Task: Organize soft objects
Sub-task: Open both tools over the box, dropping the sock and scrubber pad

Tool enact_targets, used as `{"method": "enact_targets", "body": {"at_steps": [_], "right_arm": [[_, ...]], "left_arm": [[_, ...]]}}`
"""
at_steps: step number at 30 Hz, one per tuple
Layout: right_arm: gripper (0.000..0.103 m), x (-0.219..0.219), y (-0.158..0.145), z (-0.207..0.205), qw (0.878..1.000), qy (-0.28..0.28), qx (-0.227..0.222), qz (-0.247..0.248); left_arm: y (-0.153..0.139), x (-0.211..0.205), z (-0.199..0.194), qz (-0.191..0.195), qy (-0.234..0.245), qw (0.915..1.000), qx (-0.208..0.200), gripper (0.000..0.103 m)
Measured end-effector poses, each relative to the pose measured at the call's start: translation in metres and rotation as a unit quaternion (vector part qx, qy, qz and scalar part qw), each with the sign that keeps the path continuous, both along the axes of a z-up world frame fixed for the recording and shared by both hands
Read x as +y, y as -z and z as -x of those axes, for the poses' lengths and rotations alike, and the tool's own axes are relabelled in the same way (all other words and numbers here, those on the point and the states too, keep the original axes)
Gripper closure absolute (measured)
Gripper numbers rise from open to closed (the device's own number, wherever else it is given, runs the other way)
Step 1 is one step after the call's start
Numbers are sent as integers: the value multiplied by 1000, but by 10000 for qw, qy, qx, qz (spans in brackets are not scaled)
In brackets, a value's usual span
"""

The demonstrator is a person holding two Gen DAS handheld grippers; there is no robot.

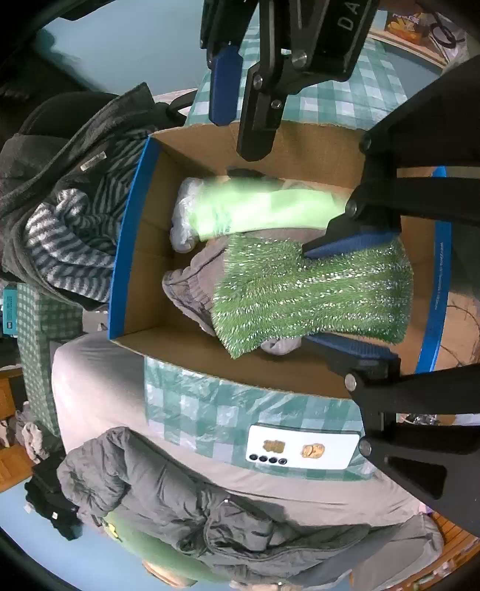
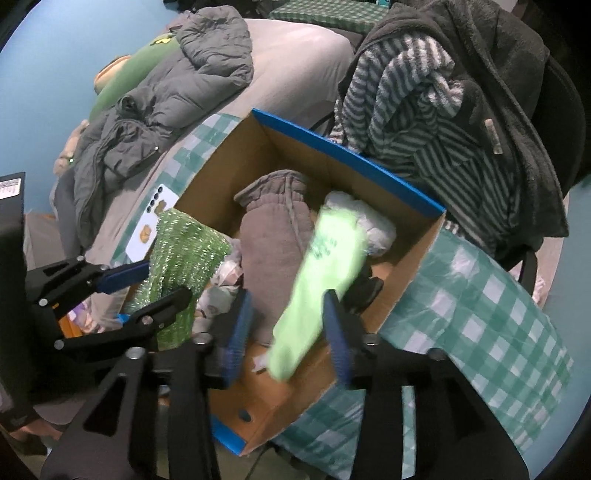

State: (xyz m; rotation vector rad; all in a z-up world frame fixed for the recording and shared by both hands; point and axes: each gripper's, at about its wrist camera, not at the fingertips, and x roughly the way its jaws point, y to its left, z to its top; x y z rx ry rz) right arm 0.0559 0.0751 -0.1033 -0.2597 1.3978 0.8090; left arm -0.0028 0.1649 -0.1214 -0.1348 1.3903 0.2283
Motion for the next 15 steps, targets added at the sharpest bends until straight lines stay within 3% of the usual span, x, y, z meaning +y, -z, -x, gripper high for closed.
{"method": "enact_targets", "body": {"at_steps": [3,8,15], "right_arm": [[54,-2,-5,0,10000,25,-83,37],[43,-11,-20,2,9997,107,-207,30],[42,-32,-47,4,9988,343,-346,-96]], "left_arm": [[-6,0,2,-38,-31,10000,-13,58],[-25,-3,10,-225,-93,9996,-168,41],[-50,-11,20,-221,-126,9992,-302,31]]}}
